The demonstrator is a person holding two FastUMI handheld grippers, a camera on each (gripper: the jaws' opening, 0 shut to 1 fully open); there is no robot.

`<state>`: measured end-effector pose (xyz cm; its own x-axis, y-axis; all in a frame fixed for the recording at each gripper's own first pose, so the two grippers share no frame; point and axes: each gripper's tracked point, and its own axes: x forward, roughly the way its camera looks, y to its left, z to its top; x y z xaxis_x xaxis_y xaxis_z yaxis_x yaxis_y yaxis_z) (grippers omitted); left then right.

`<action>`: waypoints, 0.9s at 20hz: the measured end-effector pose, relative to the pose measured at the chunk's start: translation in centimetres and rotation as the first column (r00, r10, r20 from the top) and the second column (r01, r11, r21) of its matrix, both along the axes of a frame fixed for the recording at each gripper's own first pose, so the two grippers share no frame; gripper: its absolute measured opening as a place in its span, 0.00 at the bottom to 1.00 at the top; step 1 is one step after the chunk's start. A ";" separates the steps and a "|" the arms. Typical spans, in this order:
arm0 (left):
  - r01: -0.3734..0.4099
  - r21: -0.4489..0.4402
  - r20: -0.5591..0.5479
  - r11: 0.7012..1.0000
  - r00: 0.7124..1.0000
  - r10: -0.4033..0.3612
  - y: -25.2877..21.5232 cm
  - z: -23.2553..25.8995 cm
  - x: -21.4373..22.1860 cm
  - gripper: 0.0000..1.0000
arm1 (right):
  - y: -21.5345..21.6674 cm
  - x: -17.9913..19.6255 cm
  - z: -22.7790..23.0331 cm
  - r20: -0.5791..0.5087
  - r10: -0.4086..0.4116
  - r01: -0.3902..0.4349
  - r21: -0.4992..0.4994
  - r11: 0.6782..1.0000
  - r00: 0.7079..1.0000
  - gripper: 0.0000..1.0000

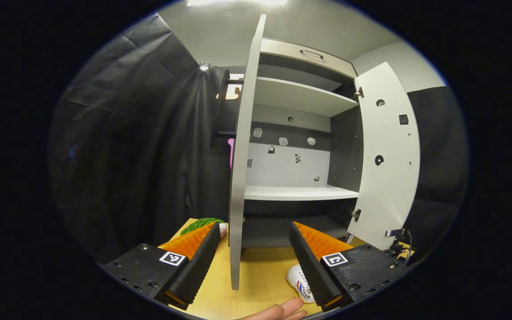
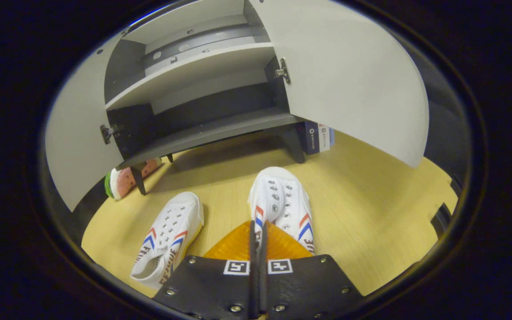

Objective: Grab one shoe with the right hand and put it into the shoe cabinet, grab the other shoe with the left hand and put it into the shoe cabinet; then close the right door with the right hand and the left door with the left hand.

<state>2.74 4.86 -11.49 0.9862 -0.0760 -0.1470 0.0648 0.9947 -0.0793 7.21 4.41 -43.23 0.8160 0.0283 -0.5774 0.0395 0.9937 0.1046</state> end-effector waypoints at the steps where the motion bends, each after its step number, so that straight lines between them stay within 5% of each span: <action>1: 0.000 -0.003 -0.002 1.000 1.000 0.000 0.0 -0.1 0.1 0.96 | 0.5 -0.2 0.6 0.005 0.013 -0.013 0.006 1.000 1.000 0.01; 9: 0.025 0.005 -0.011 1.000 1.000 -0.025 -0.6 -0.6 -1.3 0.96 | 5.0 -1.0 8.9 0.094 0.124 -0.124 -0.006 0.992 0.988 0.01; 18: 0.004 0.027 0.008 1.000 1.000 -0.005 -0.1 -0.5 -1.9 0.96 | 8.8 2.2 24.1 0.224 0.256 -0.232 -0.128 0.964 0.940 0.01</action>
